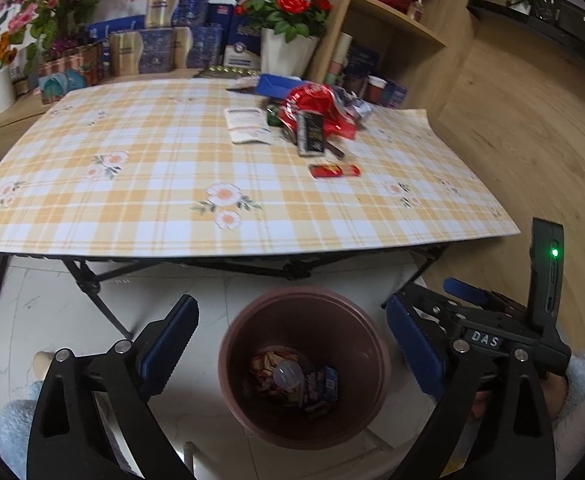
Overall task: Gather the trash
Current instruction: 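Move the right tool back toward the black snack packet on the table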
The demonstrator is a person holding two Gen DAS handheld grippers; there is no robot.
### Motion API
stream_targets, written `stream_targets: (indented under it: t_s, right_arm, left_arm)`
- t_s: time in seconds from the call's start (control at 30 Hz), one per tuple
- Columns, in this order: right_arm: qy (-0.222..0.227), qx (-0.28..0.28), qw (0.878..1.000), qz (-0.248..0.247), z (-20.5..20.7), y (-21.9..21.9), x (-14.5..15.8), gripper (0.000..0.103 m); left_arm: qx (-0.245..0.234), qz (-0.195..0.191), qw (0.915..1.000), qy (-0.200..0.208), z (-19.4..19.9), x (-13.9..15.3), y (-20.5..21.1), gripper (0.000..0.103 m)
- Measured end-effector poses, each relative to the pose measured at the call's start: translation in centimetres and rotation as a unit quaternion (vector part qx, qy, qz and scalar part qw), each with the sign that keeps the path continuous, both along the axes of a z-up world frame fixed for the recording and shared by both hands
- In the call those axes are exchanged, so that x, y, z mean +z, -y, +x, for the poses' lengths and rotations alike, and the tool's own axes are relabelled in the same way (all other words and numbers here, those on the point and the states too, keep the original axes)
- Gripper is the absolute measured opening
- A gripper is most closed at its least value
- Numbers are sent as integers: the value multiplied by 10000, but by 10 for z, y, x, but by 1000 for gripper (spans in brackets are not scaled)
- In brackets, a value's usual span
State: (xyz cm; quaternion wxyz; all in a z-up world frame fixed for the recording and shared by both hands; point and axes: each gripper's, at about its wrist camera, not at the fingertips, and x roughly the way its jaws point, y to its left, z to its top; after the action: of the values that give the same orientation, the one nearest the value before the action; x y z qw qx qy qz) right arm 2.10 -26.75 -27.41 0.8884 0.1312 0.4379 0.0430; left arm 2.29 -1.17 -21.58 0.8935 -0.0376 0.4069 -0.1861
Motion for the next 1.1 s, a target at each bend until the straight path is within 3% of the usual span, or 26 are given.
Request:
stream_targets:
  t_s: [0.17, 0.33, 0.47, 0.73, 1.1]
  right_arm:
    - [-42, -24, 10000, -82, 5, 3, 6, 97]
    - [-370, -236, 9986, -292, 21, 12, 9, 97]
    - [-104, -131, 9986, -504, 26, 14, 20, 97]
    - [252, 332, 9956, -840, 42, 12, 37, 97]
    - [131, 413, 9945, -956, 65, 8, 41, 97]
  left_arm:
    - [145, 277, 9984, 461, 5, 11, -7, 95]
    - [172, 398, 9968, 678, 15, 19, -10, 95]
    - [261, 412, 9952, 846, 22, 27, -14, 95]
    - [401, 376, 9938, 965, 35, 33, -23, 95]
    - [511, 289, 9936, 966, 52, 34, -32, 96]
